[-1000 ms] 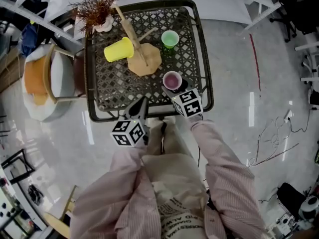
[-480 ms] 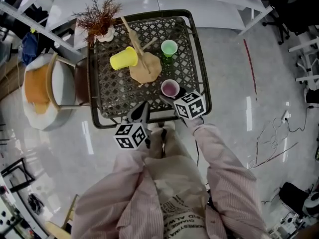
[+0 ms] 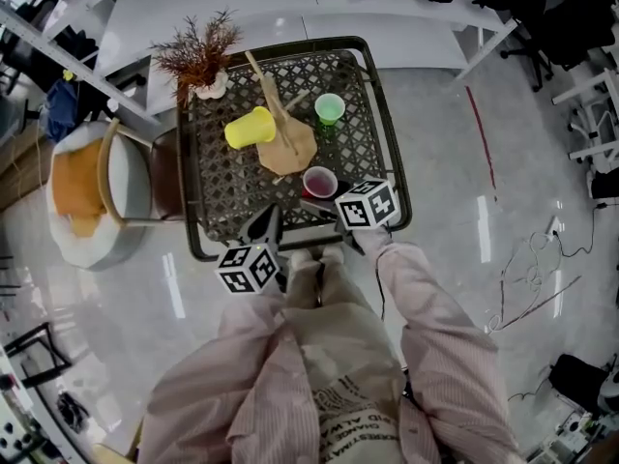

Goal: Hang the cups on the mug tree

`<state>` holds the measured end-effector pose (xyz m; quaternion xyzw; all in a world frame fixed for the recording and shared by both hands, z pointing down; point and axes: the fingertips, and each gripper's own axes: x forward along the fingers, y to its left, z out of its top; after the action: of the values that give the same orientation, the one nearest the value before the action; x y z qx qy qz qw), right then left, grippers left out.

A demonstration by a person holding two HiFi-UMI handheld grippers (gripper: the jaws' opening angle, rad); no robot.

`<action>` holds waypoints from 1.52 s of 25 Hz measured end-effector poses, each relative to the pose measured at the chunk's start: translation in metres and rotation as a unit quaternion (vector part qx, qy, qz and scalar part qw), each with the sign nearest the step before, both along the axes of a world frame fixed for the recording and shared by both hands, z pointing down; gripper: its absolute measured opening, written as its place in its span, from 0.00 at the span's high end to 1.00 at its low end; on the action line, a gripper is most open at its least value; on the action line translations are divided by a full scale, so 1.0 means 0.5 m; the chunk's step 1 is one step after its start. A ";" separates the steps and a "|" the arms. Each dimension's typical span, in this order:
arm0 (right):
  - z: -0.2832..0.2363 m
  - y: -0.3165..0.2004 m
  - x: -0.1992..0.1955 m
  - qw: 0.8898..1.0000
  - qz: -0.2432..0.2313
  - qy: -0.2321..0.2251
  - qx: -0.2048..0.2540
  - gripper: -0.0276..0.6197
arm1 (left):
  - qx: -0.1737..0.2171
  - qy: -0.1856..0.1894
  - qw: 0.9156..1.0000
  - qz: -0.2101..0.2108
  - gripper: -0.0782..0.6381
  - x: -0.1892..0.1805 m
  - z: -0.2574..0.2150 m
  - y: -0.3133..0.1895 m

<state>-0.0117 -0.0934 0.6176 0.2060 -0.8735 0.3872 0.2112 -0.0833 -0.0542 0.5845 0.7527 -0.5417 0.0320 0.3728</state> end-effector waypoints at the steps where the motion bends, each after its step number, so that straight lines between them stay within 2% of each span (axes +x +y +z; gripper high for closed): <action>1: -0.002 0.001 -0.004 1.000 0.001 -0.004 -0.005 0.52 | 0.001 0.000 1.000 0.002 0.89 -0.003 -0.001 -0.001; 12: -0.025 0.015 -0.043 0.995 -0.019 -0.056 -0.080 0.52 | 0.020 -0.009 1.000 0.004 0.89 -0.041 -0.025 -0.022; 21: -0.044 -0.003 -0.069 0.981 -0.050 -0.105 -0.155 0.52 | 0.018 -0.018 0.999 -0.022 0.89 -0.051 -0.030 -0.036; 28: -0.055 -0.027 -0.096 0.961 -0.083 -0.133 -0.229 0.52 | 0.017 -0.019 0.998 -0.064 0.89 -0.069 -0.042 -0.064; 38: -0.059 -0.036 -0.109 0.926 -0.121 -0.163 -0.320 0.52 | 0.013 -0.026 0.995 -0.097 0.89 -0.066 -0.046 -0.079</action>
<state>-0.0663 -0.1113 0.5882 -0.0451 -0.7441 0.6456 0.1660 -0.1161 -0.0938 0.5615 0.7005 -0.6219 0.0077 0.3499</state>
